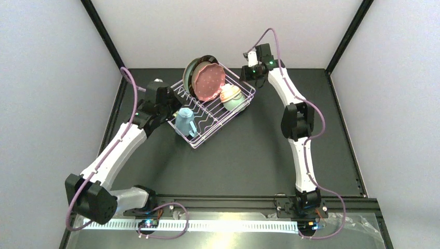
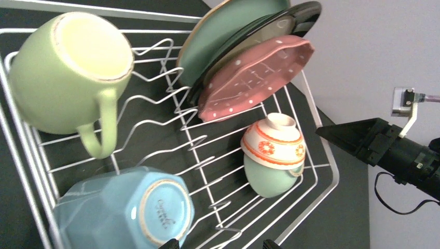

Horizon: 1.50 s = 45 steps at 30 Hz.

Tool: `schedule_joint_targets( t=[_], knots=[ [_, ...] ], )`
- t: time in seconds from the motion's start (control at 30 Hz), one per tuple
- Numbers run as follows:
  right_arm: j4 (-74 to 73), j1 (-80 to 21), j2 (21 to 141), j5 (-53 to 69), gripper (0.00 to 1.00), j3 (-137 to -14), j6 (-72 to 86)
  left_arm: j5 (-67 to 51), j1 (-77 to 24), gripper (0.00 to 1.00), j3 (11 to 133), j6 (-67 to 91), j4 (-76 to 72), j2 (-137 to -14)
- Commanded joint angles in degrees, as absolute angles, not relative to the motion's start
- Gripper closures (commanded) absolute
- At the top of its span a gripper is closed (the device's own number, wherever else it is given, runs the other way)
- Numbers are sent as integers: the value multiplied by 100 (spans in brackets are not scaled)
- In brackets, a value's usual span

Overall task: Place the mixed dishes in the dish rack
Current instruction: Move the dish rack to the center of the board.

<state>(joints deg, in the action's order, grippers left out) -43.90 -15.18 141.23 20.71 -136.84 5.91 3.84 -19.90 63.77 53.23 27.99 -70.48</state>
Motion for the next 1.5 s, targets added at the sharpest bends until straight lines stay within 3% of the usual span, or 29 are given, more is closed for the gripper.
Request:
schedule_joint_targets(
  t=[0.0,0.17,0.5,0.67,0.73,0.97,1.47],
  knots=[
    [-4195,-1648,14406,2064,43,-13860,474,652,-1969,9,6129,5493,3054,-6809],
    [-4111,-1676,14591,1964,45,-13875,519,789,-1972,8,5941,5561,3173,-6558],
    [-4152,-1679,14808,1590,58,-13832,522,1120,-1960,8,5575,5710,3162,-6101],
    [-4144,-1673,14711,1319,73,-13568,577,1172,-1960,8,5572,5690,3238,-6083],
    [-4104,-1673,14617,1233,84,-13404,644,1197,-1964,8,5564,5689,3283,-6061],
    [-4108,-1674,14317,990,100,-13046,854,1418,-1960,7,5524,5751,3398,-5901],
    [-3555,-1675,12768,431,100,-10662,1284,1523,-1961,7,5355,5810,3477,-5704]
  ],
)
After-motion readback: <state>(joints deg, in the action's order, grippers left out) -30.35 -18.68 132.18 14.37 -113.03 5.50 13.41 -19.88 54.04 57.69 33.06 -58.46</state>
